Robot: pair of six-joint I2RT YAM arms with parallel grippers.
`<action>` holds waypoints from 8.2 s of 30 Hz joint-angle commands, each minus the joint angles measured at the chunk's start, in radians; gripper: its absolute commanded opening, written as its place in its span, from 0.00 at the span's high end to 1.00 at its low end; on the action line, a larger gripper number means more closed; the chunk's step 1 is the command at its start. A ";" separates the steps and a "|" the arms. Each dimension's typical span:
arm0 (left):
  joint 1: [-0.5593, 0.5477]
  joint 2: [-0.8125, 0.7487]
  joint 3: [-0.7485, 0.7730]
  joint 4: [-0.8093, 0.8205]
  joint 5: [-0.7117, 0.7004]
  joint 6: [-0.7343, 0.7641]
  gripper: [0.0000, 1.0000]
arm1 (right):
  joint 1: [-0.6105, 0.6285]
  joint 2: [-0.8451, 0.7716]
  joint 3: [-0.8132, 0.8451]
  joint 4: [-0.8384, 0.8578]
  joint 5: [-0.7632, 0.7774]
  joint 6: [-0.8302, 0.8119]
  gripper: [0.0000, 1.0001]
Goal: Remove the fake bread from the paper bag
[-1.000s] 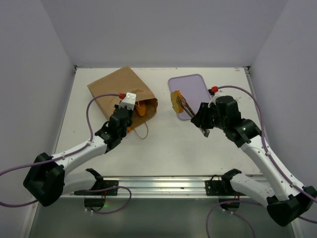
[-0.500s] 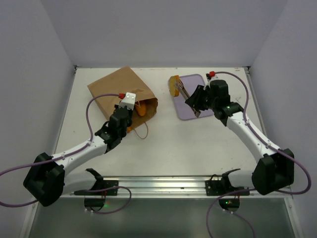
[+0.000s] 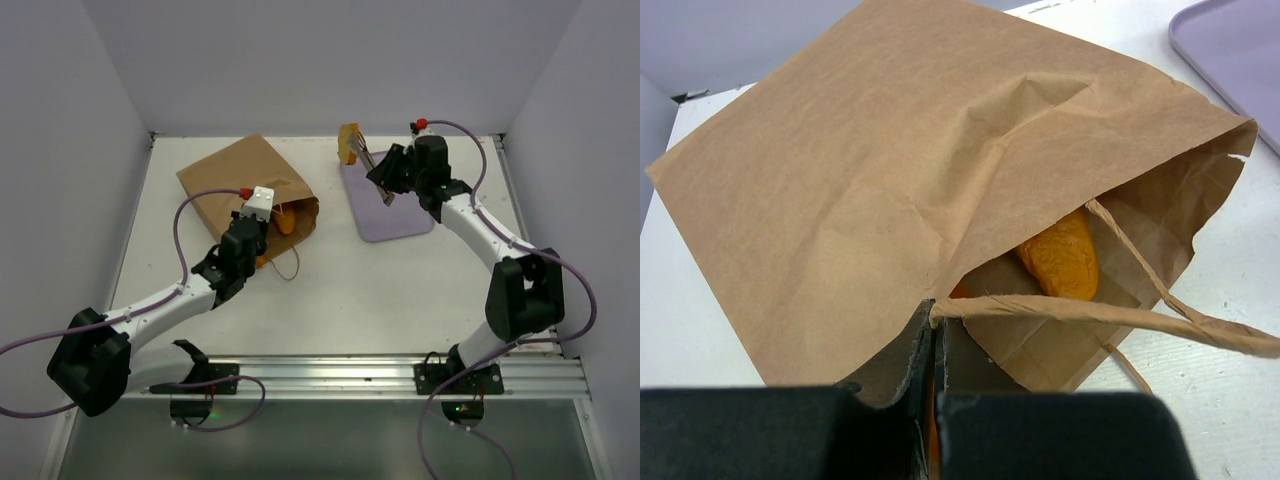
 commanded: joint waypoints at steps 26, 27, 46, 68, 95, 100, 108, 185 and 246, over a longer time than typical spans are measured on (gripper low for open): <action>0.004 -0.027 -0.009 0.063 -0.004 -0.027 1.00 | -0.050 0.136 -0.021 0.179 -0.011 0.025 0.57; 0.002 -0.026 -0.009 0.063 -0.004 -0.026 1.00 | -0.051 0.137 -0.024 0.177 -0.012 0.027 0.58; 0.004 -0.024 -0.009 0.063 0.004 -0.026 1.00 | -0.065 0.079 -0.050 0.102 0.103 -0.027 0.48; 0.002 -0.024 -0.006 0.061 0.011 -0.024 1.00 | -0.065 -0.091 -0.168 0.068 0.054 -0.024 0.48; 0.001 -0.026 -0.003 0.058 0.007 -0.032 1.00 | 0.162 -0.676 -0.549 -0.131 0.009 -0.082 0.48; 0.002 -0.027 -0.003 0.057 0.004 -0.032 1.00 | 0.249 -0.691 -0.572 -0.108 0.049 -0.075 0.48; 0.002 -0.027 0.002 0.049 0.024 -0.029 1.00 | 0.343 -0.713 -0.588 -0.078 0.054 -0.068 0.47; 0.001 -0.050 0.023 -0.021 0.037 -0.119 1.00 | 0.464 0.059 -0.210 0.248 0.155 -0.141 0.40; 0.001 -0.040 0.026 -0.021 0.025 -0.115 1.00 | 0.542 0.005 -0.166 0.044 0.272 -0.147 0.64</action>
